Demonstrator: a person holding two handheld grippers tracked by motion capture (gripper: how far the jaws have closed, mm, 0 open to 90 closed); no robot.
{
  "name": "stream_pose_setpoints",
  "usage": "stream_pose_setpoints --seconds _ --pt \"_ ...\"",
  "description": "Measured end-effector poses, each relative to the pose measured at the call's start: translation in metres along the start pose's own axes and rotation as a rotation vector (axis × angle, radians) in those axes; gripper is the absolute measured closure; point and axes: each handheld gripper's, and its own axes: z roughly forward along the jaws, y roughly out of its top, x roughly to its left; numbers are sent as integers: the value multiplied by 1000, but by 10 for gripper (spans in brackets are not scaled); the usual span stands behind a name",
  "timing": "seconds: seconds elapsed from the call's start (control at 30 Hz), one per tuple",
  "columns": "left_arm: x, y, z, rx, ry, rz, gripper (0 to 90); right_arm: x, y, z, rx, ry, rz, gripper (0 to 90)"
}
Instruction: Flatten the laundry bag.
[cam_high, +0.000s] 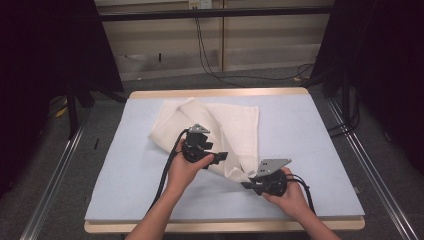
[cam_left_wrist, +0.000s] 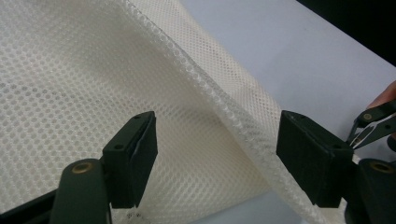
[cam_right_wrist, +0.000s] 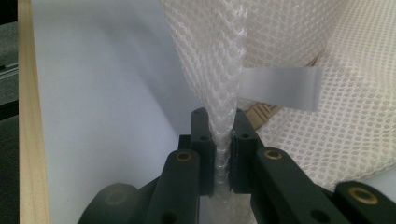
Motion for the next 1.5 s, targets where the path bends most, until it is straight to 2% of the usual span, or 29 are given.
stream_pose_setpoints --seconds 0.1,0.17,0.2,0.23,0.27,0.33,0.37,0.4,0.47,0.57,0.63,0.77,0.8,0.87,1.27,1.33,1.4,1.47,1.5 --pt "-3 2 4 9 5 7 280 1 0 0 5 2 -3 832" --pt "-4 3 8 21 25 10 301 1 0 0 5 2 -2 832" --pt "-4 3 10 25 18 4 344 1 0 0 5 2 -3 832" --pt "-4 3 11 31 23 19 426 1 0 0 5 1 -2 832" --pt "-4 3 11 50 46 48 480 2 0 -1 5 -2 -3 832" --pt "-4 3 11 70 45 49 675 2 0 -1 4 -1 -6 831" --pt "-4 3 11 61 37 42 724 1 0 -1 5 1 -3 829" --pt "-4 3 10 74 24 42 778 1 1 -1 3 1 -2 825" --pt "-4 1 7 83 27 51 828 -1 0 -2 0 16 16 795" --pt "-4 -3 4 86 27 51 850 -4 0 -5 -12 34 44 741" --pt "-2 -9 1 79 17 45 854 -7 0 -9 -27 63 74 687" --pt "-4 -18 -3 73 15 38 857 -15 -2 -16 -26 59 123 582" --pt "-5 -20 -4 67 8 41 859 -17 -2 -17 -16 56 125 554" --pt "-6 -24 -6 65 4 38 862 -19 -4 -18 7 82 121 516" --pt "-13 -37 -14 60 1 63 863 -32 -8 -31 19 80 106 487" --pt "-13 -39 -14 51 1 61 862 -36 -9 -32 24 108 114 460" --pt "-13 -41 -14 49 -12 56 862 -38 -10 -32 34 116 116 440" --pt "-13 -42 -15 64 3 63 862 -40 -10 -32 37 129 108 433" --pt "-13 -44 -15 52 2 58 863 -41 -10 -32 36 134 106 429"
